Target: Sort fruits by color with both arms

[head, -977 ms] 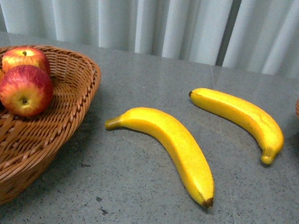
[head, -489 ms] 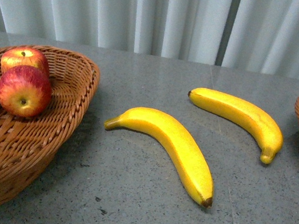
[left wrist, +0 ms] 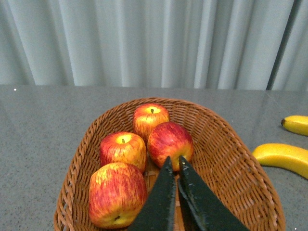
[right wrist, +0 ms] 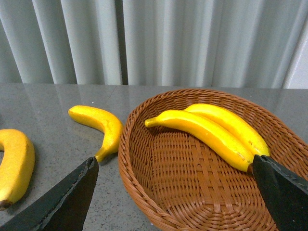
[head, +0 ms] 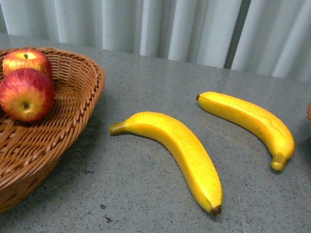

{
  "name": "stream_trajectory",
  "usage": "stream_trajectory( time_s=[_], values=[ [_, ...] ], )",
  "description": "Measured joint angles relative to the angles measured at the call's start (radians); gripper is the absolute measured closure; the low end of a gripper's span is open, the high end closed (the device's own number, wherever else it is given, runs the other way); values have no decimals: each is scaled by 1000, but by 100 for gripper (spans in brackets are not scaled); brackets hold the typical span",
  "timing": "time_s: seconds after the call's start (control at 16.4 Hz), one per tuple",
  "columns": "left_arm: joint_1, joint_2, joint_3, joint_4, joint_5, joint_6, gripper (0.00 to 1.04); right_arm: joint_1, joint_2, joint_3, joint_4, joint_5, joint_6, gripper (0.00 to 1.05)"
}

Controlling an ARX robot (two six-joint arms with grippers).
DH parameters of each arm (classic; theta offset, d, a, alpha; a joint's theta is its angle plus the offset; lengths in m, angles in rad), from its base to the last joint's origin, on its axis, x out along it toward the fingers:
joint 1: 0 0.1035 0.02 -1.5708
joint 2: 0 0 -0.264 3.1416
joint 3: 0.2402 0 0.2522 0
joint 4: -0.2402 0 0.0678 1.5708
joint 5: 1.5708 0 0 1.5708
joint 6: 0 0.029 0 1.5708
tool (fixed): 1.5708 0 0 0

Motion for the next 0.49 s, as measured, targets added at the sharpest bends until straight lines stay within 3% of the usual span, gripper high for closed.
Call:
stream_trajectory(
  time_s=[0.06, 0.31, 0.43, 0.49],
  values=[
    [21, -16, -11, -9, 23, -3, 103, 0, 0, 0, 0, 0, 0, 6],
    [90, -78, -37, -35, 94, -3, 103, 0, 0, 0, 0, 0, 0, 6],
    [206, -111, -52, -58, 206, -3, 103, 0, 0, 0, 0, 0, 0, 6],
    [224, -119, -58, -64, 198, -5, 103, 0, 0, 0, 0, 0, 0, 6]
  ],
)
